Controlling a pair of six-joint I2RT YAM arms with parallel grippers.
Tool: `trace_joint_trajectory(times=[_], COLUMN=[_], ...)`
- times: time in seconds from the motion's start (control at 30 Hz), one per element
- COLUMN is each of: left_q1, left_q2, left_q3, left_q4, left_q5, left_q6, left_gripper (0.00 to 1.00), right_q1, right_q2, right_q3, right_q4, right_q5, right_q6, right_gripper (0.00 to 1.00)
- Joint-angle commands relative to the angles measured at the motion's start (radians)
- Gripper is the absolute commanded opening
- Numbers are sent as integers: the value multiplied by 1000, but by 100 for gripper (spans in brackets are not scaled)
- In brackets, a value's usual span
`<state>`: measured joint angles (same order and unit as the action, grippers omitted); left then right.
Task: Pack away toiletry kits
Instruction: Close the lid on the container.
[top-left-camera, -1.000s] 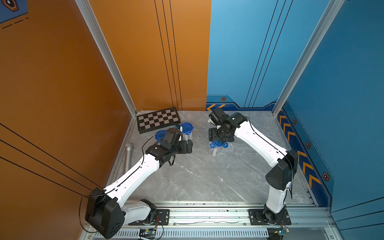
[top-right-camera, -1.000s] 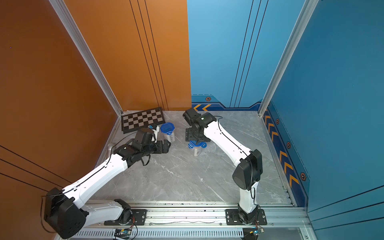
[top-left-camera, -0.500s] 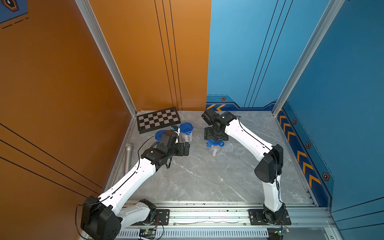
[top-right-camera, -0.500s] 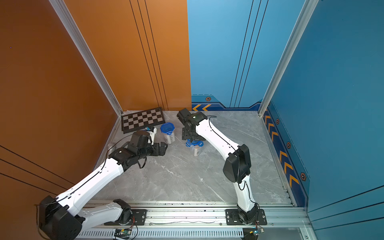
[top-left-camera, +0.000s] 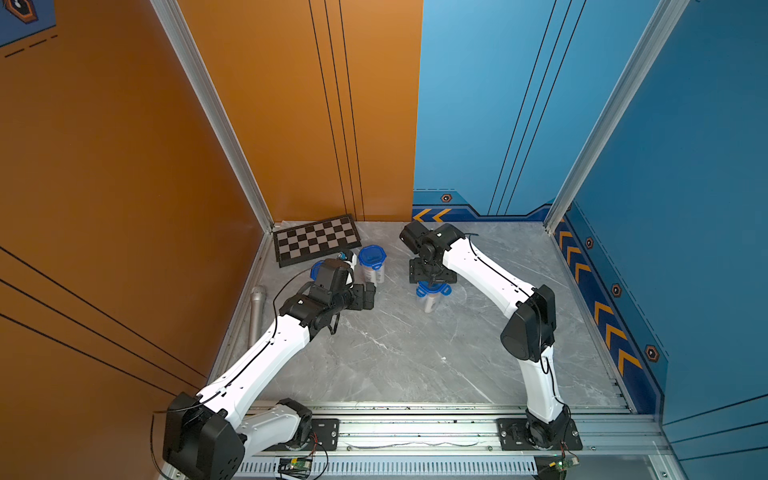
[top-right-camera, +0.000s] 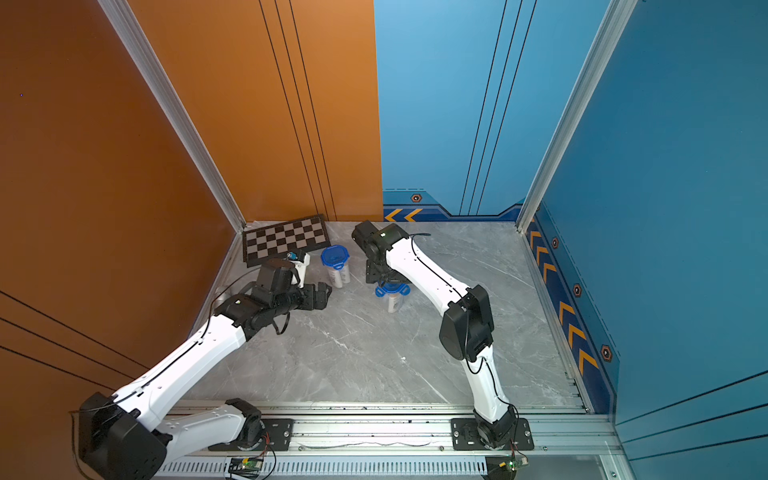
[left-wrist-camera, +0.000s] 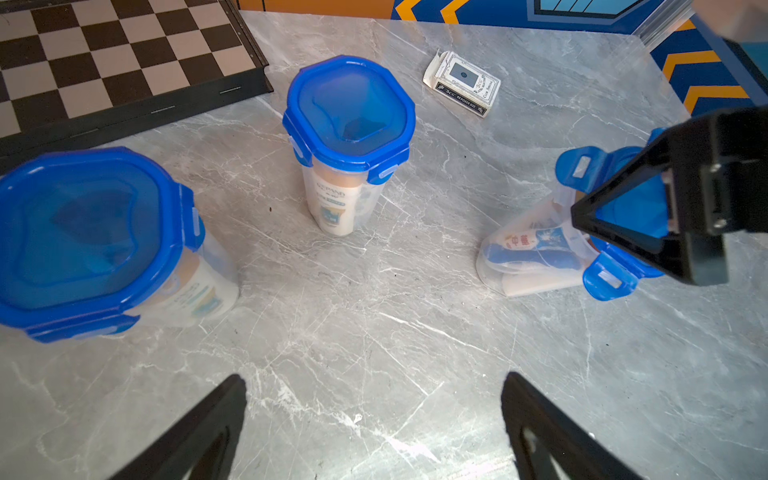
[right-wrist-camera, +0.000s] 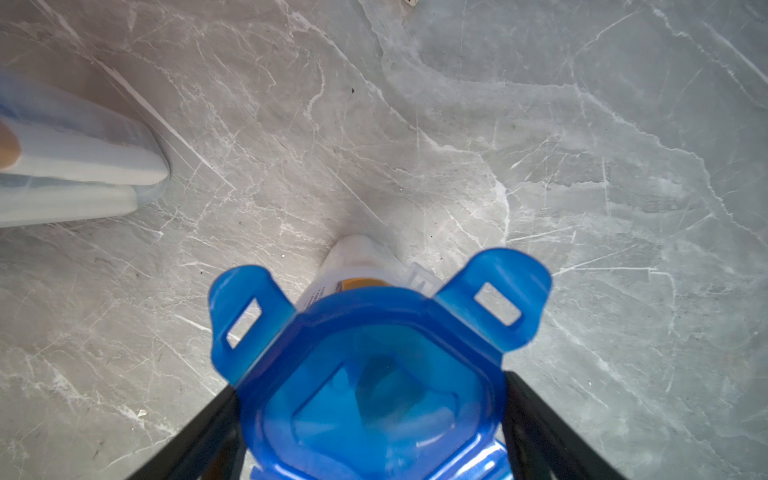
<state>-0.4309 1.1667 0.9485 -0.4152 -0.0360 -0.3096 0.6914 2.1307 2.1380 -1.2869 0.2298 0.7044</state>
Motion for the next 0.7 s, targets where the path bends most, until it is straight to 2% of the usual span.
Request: trace_joint_trajectory(times=[0.0,0.2,0.43,0.67], left_q1=[11,13,12,12], left_q2=[15,19,39,64], left_q3=[-8,-6,12,34], left_q4=[11,16,22,25], left_q5=[27,34,52,83], left_q6=[20,18,23,20], left_gripper=[97,97,99,100], right_q1=[2,2,2,-1], right_q2=[21,31,26,31], right_q3=[35,34,38,56], right_q4=[-39,-52,-58,-58], right_q5=[24,25,32,29], right_q6=[1,-8,-17,-33], right_gripper=[66,70,89,100])
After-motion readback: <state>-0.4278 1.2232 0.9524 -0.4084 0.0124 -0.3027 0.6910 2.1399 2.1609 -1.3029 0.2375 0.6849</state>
